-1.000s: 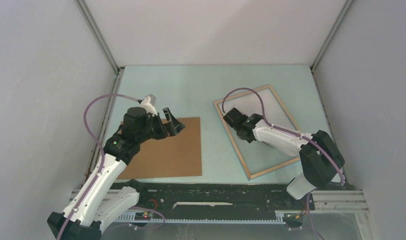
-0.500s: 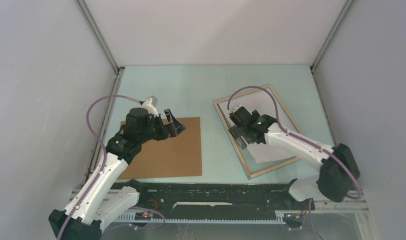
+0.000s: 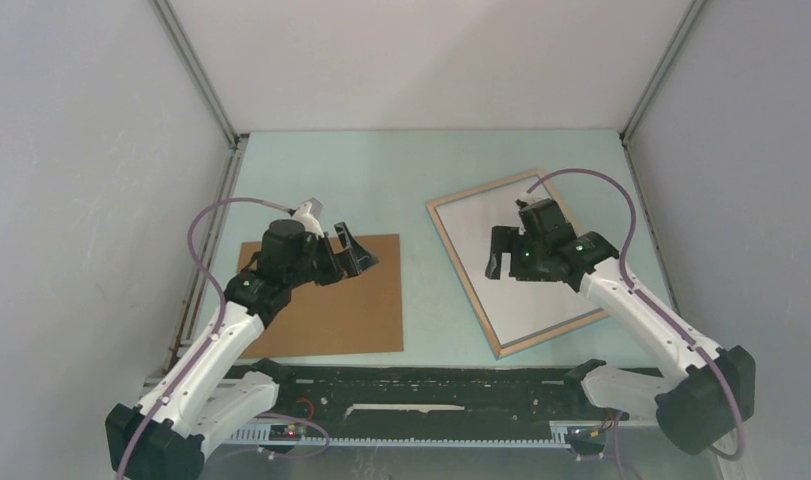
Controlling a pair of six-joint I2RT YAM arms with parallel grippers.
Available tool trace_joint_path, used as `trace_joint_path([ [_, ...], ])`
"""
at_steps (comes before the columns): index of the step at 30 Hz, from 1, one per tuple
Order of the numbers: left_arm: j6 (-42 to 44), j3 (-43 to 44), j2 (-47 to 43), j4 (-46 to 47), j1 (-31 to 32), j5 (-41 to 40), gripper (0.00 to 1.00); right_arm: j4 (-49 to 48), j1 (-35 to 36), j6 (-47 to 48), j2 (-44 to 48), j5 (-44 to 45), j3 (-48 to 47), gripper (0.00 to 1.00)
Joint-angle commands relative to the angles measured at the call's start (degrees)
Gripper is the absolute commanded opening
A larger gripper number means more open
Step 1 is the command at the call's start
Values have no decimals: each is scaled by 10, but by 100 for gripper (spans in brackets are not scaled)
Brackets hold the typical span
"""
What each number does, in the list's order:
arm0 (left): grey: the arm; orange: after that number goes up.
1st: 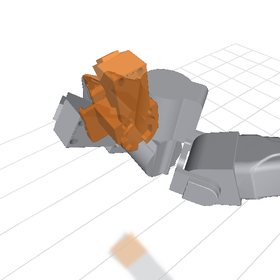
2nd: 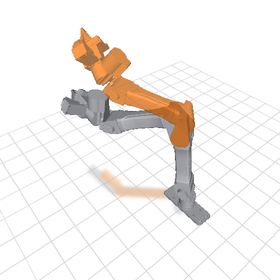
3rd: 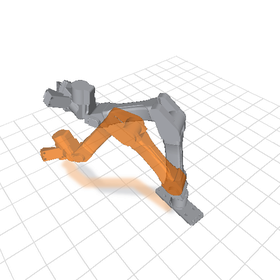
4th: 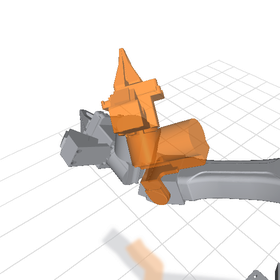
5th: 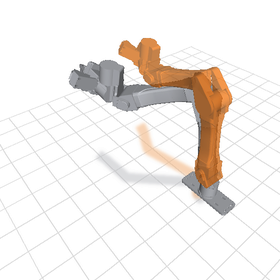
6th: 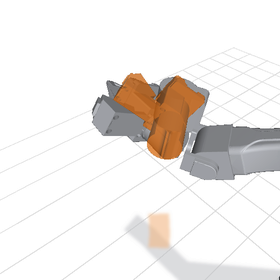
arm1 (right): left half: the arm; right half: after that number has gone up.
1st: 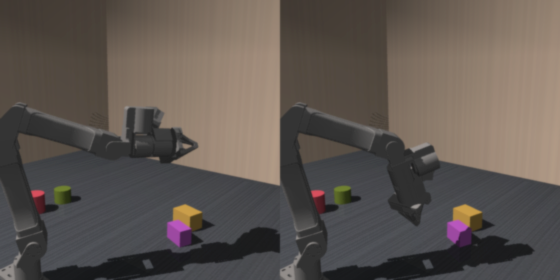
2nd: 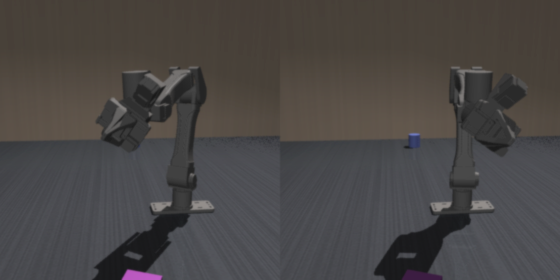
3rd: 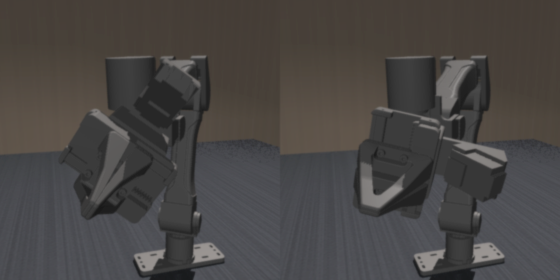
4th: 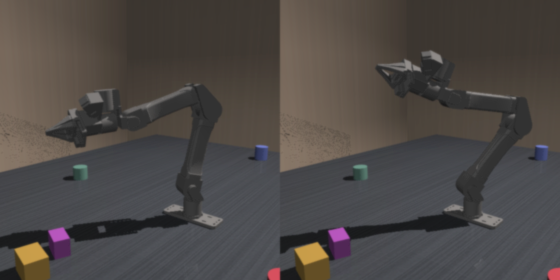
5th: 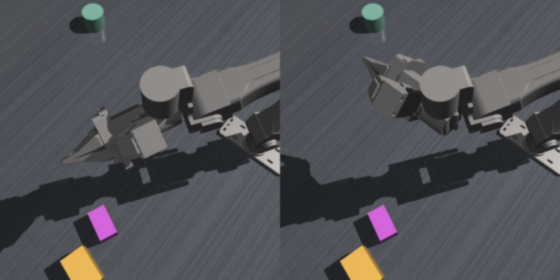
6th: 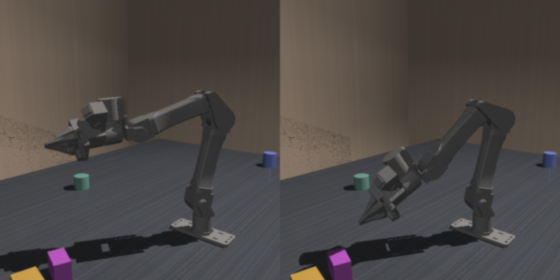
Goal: Put the photo into the frame
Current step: Turn over the photo from the photo frame, then move the photo frame to the center of the board.
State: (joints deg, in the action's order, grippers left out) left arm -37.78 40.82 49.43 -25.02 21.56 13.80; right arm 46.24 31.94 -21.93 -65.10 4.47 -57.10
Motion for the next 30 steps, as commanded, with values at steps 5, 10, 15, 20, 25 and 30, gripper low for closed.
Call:
trace_joint_path([
  [5,5,-3,8,-4,-4,1,100,-79,-21,-34,-27,-98,39,100],
  [10,17,-9,25,-43,-10,-31,100,-167,-5,-72,-84,-189,50,99],
  [15,-30,-50,60,-27,-14,-49,100,-281,9,-161,-175,-249,43,92],
  [20,-114,-96,87,-16,-16,-135,100,-360,45,-178,-276,-318,5,93],
  [25,-145,-103,110,-20,-15,-151,100,-159,84,-28,-287,-69,-55,88],
  [30,-140,-93,105,-43,-15,-195,100,-39,127,27,-298,141,-76,81],
])
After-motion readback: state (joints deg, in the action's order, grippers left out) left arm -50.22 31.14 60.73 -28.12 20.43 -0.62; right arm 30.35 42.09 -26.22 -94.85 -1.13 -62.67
